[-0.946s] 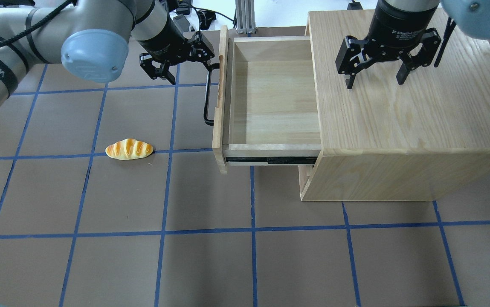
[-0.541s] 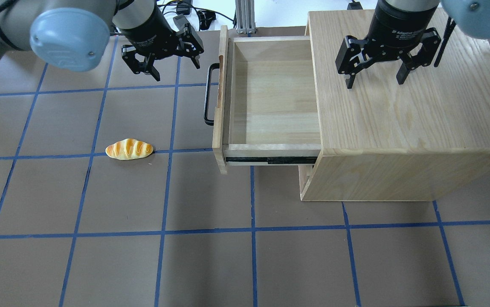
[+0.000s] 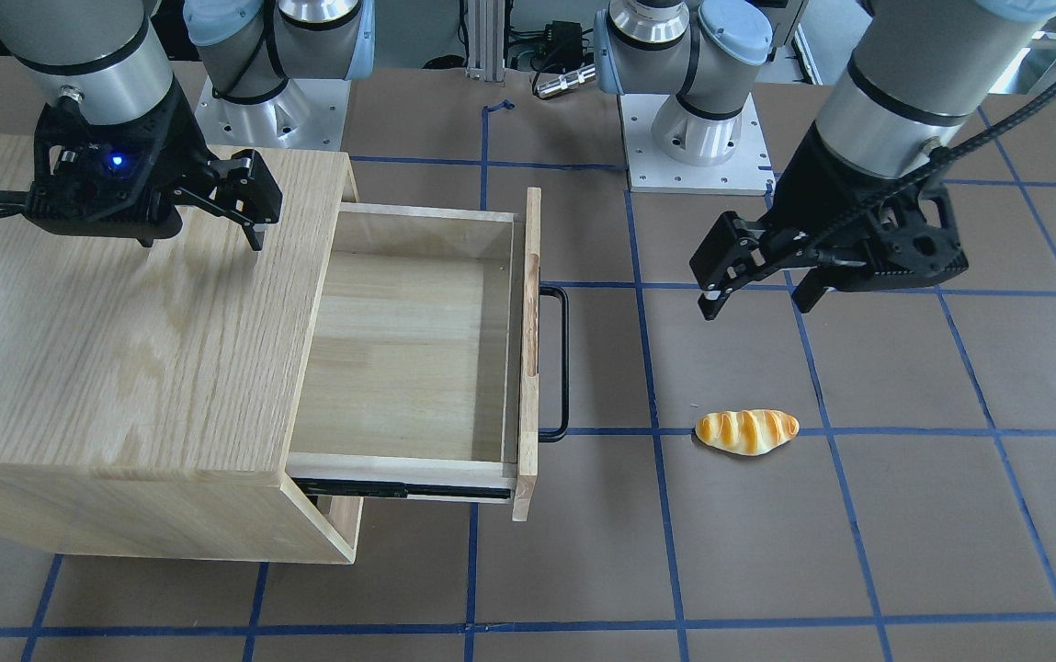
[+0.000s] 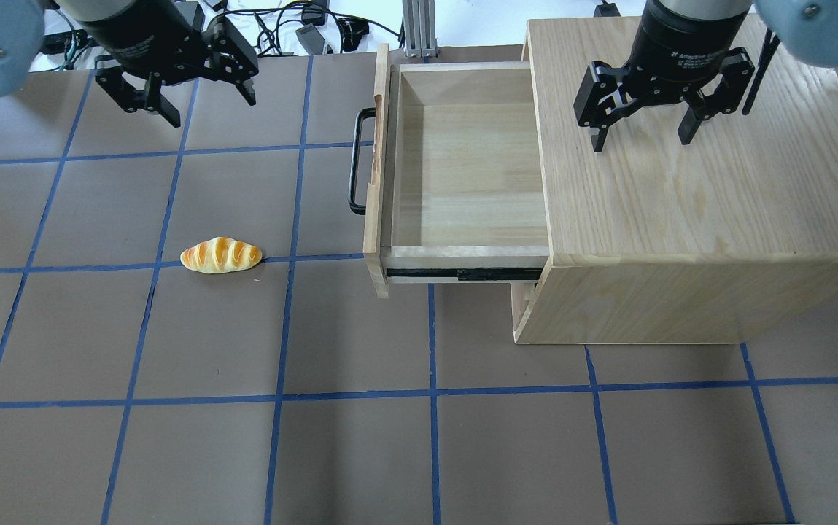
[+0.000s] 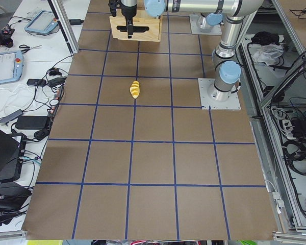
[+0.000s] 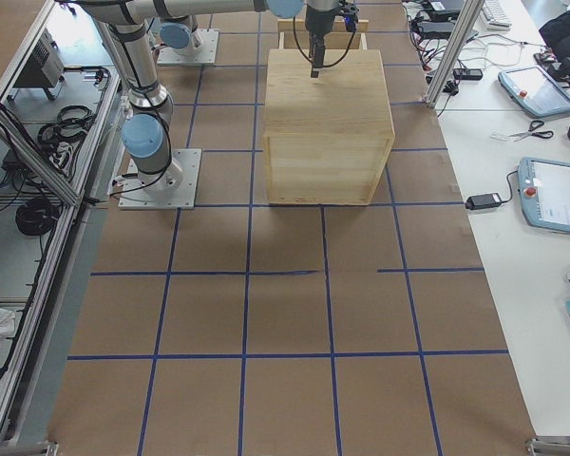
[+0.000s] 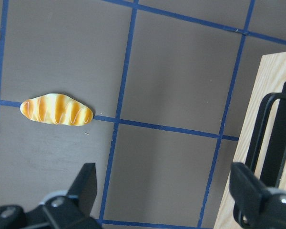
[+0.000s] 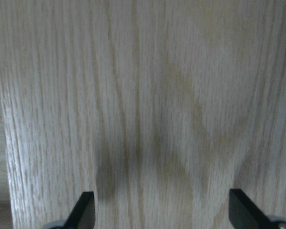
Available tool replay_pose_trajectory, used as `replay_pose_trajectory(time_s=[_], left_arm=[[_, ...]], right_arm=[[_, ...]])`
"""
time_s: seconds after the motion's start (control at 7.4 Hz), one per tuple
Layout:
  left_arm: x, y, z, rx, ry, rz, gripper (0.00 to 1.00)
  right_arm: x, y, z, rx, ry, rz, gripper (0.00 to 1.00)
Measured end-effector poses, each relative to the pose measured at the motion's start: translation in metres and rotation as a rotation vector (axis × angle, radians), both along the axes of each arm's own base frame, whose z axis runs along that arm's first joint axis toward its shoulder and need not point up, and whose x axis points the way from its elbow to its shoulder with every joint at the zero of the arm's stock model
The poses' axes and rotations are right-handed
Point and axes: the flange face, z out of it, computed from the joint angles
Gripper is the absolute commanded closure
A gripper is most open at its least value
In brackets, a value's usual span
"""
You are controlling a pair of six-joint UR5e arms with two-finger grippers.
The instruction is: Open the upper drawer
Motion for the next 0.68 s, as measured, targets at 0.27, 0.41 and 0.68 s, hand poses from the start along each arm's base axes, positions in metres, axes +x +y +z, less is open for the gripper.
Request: replay_pose_trajectory(time_s=[0.27,0.41,0.68], left_arm=[[0.025,0.013,0.002,0.021,-0.061,-0.052,0.0],[0.029,0.017,0.002,0.028,-0.08,-0.058,0.0],[0.033,0.02,0.002,0.033,-0.103,-0.06,0.0]], right_arm=[[0.0,0.0,0.0,0.0,0.0,0.0,0.0],[0.0,0.0,0.0,-0.001,0.0,-0.001,0.0],[0.0,0.0,0.0,-0.001,0.0,0.0,0.0]])
